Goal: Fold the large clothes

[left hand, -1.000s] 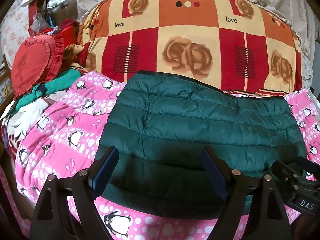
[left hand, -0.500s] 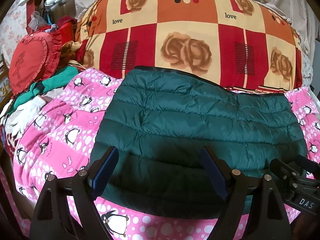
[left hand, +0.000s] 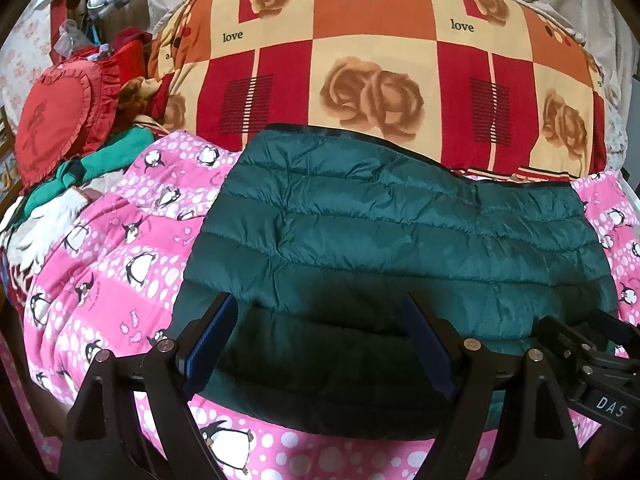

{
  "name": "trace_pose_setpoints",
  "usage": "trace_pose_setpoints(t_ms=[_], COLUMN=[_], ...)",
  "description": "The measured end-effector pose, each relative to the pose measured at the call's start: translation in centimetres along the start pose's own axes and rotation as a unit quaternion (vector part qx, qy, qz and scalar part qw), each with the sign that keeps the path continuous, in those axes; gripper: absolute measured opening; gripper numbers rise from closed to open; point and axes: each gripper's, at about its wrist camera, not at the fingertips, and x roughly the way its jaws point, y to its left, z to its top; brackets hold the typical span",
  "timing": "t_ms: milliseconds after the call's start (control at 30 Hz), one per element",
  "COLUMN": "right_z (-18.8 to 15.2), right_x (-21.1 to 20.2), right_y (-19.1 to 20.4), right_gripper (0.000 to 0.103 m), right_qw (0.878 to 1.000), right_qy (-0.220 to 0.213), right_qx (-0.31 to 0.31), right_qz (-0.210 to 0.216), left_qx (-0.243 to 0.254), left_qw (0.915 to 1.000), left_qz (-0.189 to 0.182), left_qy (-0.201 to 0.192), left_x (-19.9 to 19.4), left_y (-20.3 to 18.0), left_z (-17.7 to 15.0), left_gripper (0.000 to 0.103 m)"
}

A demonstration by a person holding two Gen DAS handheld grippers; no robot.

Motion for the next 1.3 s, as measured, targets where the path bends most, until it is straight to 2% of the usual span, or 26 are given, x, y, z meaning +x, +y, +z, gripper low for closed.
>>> trace_pose_setpoints(t_ms=[1033, 1300], right_z=[0.4, 1.5], right_x=[1.0, 0.5], right_y=[0.2, -1.3], right_gripper=[0.097, 0.097], right_qw=[1.000, 1.000], right_qy=[0.006, -0.005], right_qx=[-0.002, 0.008], right_qz=[0.002, 0.001], left_qx=[0.005, -0.016], left_qw=[0.9999, 0.9998], left_qz=[-0.011, -0.006], left_qy=[0.011, 0.010], left_x=[1.0, 1.5], left_y=[-0.2, 2.0], left_z=[-0.2, 0.8], left_gripper=[0.061, 0.061])
